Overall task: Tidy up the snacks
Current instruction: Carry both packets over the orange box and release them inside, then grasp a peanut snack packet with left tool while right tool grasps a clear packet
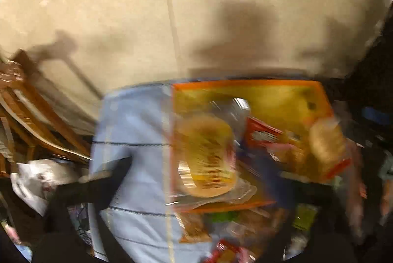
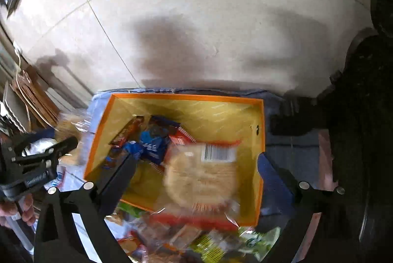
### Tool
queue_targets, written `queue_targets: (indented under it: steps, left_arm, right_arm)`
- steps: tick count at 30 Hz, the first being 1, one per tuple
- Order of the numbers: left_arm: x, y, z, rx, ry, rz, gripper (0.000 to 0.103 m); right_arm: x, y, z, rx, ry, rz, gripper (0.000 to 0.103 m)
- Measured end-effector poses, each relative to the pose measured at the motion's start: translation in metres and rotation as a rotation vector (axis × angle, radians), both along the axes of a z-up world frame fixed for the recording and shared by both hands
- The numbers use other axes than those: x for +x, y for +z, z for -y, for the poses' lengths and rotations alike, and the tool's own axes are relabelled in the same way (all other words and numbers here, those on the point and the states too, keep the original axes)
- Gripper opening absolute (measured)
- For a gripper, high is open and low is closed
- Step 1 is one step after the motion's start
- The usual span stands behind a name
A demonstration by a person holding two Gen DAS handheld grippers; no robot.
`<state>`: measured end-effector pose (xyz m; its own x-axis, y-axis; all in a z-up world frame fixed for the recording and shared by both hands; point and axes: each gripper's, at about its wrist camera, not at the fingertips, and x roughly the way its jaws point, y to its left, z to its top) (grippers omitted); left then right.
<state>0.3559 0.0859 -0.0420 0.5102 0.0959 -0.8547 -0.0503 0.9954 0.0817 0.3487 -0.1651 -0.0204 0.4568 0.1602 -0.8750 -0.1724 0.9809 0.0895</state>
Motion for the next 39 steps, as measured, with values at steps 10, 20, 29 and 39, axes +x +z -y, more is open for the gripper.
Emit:
queue_targets:
  steps: [10,20,29,39]
  left_arm:
    - [-0.055,-0.086,-0.044,-0.190,0.124,-0.129,0.099]
    - [-0.174,-0.167,-0.079,-0.124,0.263,-0.236,0.099]
    - [-0.196,-0.214,-0.083,-0.139,0.215,-0.294,0.099]
    - [-0.143,-0.206,-0.059,-0.088,0.063,-0.207,0.099]
  right_arm:
    - [-0.096,-0.120,0.003,0.109,-0.194,-0.255,0.099]
    - [-0.095,-0.190,-0.019,0.287,-0.403,-0.416,0.099]
    - [-0.106,-0.199,-0.007,0.211,-0.499,-0.439,0.036]
    - [-0.146,-0.154,0.014,0.330,-0.465,-0.403,0.035]
